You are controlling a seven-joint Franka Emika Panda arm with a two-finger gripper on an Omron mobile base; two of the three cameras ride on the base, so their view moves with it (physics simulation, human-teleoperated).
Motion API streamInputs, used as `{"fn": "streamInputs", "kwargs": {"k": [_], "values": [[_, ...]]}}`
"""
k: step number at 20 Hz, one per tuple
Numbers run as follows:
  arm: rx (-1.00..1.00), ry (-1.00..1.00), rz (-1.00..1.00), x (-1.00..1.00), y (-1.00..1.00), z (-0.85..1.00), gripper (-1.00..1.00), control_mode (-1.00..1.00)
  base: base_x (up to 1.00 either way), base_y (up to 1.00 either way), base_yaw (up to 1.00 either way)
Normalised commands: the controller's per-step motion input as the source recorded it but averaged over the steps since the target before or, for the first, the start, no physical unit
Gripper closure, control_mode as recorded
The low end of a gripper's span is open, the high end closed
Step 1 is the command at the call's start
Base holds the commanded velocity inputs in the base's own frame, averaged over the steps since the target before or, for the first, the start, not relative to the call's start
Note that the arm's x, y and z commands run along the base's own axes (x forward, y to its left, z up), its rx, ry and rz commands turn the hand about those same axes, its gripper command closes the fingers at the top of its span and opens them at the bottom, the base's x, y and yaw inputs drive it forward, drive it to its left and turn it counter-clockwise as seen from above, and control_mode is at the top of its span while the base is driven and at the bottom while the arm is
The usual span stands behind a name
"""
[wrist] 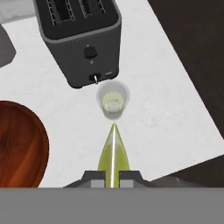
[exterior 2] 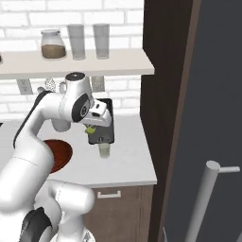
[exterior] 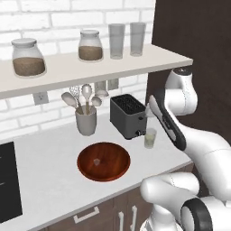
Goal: Grab a lemon wedge from the fridge and one ice cube from the ice bowl, and put them in the glass of lemonade.
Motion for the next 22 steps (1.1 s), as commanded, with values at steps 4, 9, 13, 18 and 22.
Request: {"fn": "streamInputs", "kwargs": {"k": [4, 9, 13, 18, 22], "values": [[0.02, 0.0, 0.0, 0.43, -0.03, -0.54, 1.0, -1.0, 0.0, 0.0, 0.0], [0.02, -0.05, 0.0, 0.08, -0.03, -0.59, 1.0, -1.0, 0.0, 0.0, 0.0], [0.0, -0.01, 0.0, 0.14, 0.0, -0.26, 1.0, -1.0, 0.0, 0.0, 0.0], [0.0, 0.0, 0.0, 0.22, 0.0, -0.01, 1.0, -1.0, 0.0, 0.0, 0.0], [0.0, 0.0, 0.0, 0.23, 0.0, -0.01, 1.0, -1.0, 0.0, 0.0, 0.0]]}}
